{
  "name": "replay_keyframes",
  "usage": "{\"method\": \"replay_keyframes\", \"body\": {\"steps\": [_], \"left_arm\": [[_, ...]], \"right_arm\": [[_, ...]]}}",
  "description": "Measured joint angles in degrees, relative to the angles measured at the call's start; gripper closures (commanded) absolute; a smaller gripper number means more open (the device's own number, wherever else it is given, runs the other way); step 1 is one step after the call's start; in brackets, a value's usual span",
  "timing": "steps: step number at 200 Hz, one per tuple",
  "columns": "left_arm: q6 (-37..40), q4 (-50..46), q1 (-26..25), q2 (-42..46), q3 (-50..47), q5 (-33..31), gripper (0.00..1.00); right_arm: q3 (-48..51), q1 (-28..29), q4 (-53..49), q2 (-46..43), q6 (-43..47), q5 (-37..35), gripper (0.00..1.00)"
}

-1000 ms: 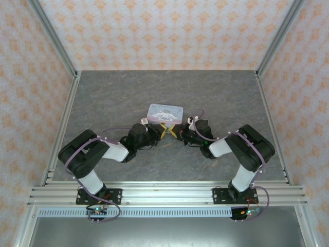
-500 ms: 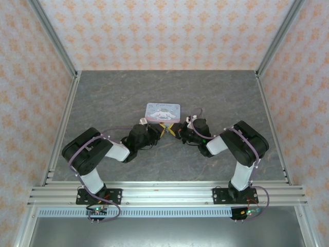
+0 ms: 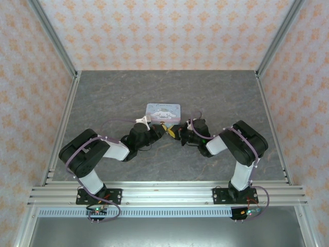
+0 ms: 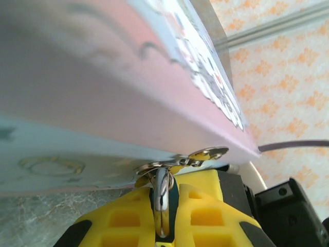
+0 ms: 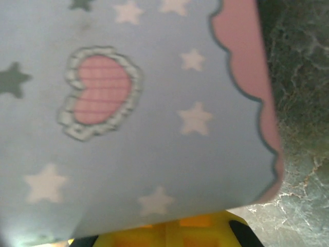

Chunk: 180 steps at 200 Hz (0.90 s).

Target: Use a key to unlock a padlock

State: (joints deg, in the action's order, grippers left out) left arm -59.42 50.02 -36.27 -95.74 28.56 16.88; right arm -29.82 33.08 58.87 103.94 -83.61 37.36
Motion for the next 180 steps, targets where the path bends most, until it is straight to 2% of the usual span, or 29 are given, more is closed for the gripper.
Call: {"method": "replay_keyframes", "body": {"steps": [25,53,67,74,81,90,112,160,180], "left_arm": [[6.62,-1.14,0.44,0.35,0.33,1.29,1.00],[10.12,-1.44,0.98,0.35,0.35,2.60,1.00],[10.69,-1.75,1.16,0.35,0.48,3.17,1.00],[10.97,-2.32,1.16,0.33,0.70,3.58,1.00],[11.10,-2.36,1.16,0.24,0.83,3.67,1.00],[11.21,-2.89,1.20,0.22,1.44,3.76,1.00],[11.67,-5.42,1.07,-0.02,2.40,5.49,1.00],[13.81,-15.72,0.39,-1.20,2.80,8.46,1.00],[14.58,-17.35,0.37,-1.22,3.17,8.94,0.89]], "right_arm": [[0.00,0.00,1.11,1.03,-4.04,0.52,1.00],[-0.02,0.04,1.09,1.14,-5.42,0.79,1.00],[-0.02,0.07,1.05,1.14,-5.62,0.79,0.69],[-0.02,0.11,1.07,1.09,-5.60,0.79,0.57],[0.07,0.17,0.39,0.96,-5.29,0.76,0.49],[0.74,0.17,-0.66,0.66,-4.72,0.61,0.45],[3.30,0.15,-5.20,-4.00,-1.42,0.02,0.42],[1.77,0.81,-18.40,-20.87,10.99,0.11,0.44],[0.22,0.87,-21.99,-22.03,14.71,-0.09,0.45]]}}
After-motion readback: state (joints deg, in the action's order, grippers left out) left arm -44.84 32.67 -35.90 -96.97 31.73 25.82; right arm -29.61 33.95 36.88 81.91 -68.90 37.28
